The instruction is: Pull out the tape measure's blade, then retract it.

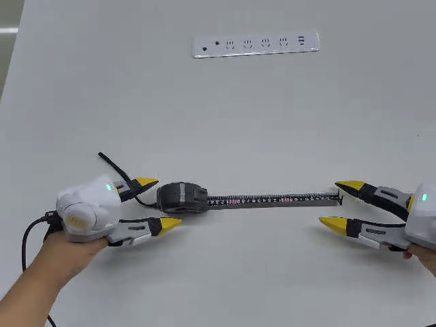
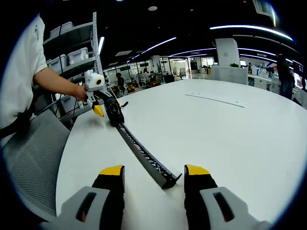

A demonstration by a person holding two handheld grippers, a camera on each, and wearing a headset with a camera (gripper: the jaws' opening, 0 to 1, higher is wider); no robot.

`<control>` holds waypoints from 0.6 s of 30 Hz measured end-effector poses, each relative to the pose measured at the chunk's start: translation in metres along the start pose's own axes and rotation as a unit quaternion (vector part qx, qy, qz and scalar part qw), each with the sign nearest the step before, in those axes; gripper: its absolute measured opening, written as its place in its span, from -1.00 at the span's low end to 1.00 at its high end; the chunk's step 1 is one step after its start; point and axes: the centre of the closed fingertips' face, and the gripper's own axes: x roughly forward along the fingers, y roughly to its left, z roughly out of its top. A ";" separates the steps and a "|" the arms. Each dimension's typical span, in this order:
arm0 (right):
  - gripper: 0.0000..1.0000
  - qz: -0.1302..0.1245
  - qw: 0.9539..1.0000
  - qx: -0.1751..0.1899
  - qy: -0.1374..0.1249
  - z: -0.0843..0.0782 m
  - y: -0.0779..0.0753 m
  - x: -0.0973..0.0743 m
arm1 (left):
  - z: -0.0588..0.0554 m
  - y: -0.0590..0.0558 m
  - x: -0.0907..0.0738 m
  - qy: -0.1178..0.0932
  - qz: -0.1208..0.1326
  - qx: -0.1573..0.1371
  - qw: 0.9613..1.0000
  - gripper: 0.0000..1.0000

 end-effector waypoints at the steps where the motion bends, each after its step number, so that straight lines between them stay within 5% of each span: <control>1: 0.00 0.000 1.000 0.001 -0.001 0.001 0.001 0.000 | 0.000 -0.001 0.000 -0.001 0.002 -0.001 1.000 0.10; 18: 0.19 -0.024 0.999 0.029 0.001 0.012 0.012 0.001 | 0.002 -0.006 -0.015 -0.021 0.021 -0.026 0.999 0.18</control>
